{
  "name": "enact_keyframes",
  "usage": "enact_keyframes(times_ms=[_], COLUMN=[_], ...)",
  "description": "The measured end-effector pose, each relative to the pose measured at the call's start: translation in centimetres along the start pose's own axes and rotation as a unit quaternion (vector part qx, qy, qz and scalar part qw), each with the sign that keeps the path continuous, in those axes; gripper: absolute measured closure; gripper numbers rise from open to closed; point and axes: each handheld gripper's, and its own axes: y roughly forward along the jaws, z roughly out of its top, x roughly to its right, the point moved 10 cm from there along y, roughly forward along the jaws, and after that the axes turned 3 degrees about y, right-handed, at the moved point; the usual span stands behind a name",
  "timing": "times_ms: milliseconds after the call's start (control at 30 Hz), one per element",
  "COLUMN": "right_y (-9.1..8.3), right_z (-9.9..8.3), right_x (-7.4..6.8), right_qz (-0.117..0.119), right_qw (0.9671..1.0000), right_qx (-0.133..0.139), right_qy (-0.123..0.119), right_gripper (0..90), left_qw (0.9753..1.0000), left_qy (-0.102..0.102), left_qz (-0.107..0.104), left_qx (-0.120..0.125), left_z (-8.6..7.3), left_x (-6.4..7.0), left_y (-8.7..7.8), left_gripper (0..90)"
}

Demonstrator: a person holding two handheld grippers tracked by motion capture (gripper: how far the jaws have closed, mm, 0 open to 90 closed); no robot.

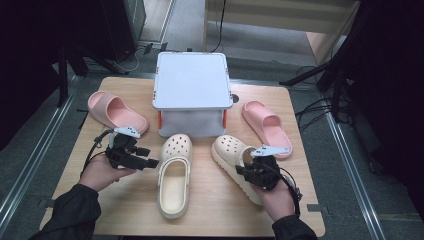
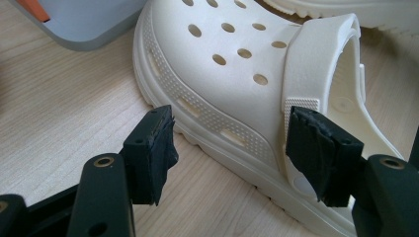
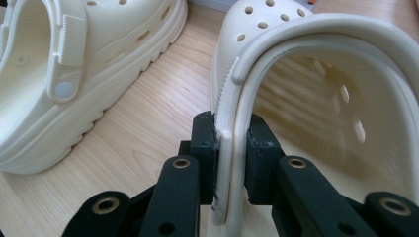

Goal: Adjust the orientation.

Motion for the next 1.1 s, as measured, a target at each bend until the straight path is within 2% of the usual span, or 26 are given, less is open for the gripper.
enact_keyframes(times_ms=[100, 333, 600, 700, 833, 933, 1100], right_y=[0.6, 2.1, 4.3, 4.7, 5.4, 5.6, 5.8], right_z=[0.3, 0.4, 0.1, 0.1, 0.2, 0.3, 0.8], right_x=[-1.0, -2.9, -5.3, -5.7, -6.4, -6.8, -7.3], right_qz=[0.007, 0.001, -0.001, -0.002, 0.009, 0.020, 0.048], right_qw=[1.0000, 0.9998, 0.9988, 0.9988, 0.9989, 0.9991, 0.9986], right_qx=[-0.004, -0.018, -0.033, -0.032, -0.031, -0.031, -0.020], right_qy=[-0.001, -0.010, -0.035, -0.036, -0.033, -0.021, -0.011], right_gripper=[78.6, 78.1, 77.4, 77.0, 76.2, 74.4, 71.3], left_qw=[1.0000, 1.0000, 1.0000, 1.0000, 1.0000, 1.0000, 0.9999], left_qy=[0.000, 0.002, 0.004, 0.008, 0.009, 0.006, 0.009], left_qz=[0.001, 0.001, -0.001, -0.002, 0.001, 0.004, 0.007], left_qx=[0.002, 0.003, 0.000, -0.001, -0.002, -0.004, -0.006], left_z=[0.0, 0.0, -0.1, -0.1, -0.3, -0.5, -0.8], left_x=[0.0, 0.0, 0.2, 0.3, 0.3, 0.3, 0.5], left_y=[0.0, 0.0, 0.0, 0.0, 0.0, -0.1, -0.1], left_gripper=[35.0, 35.4, 36.7, 36.6, 36.7, 35.9, 35.7])
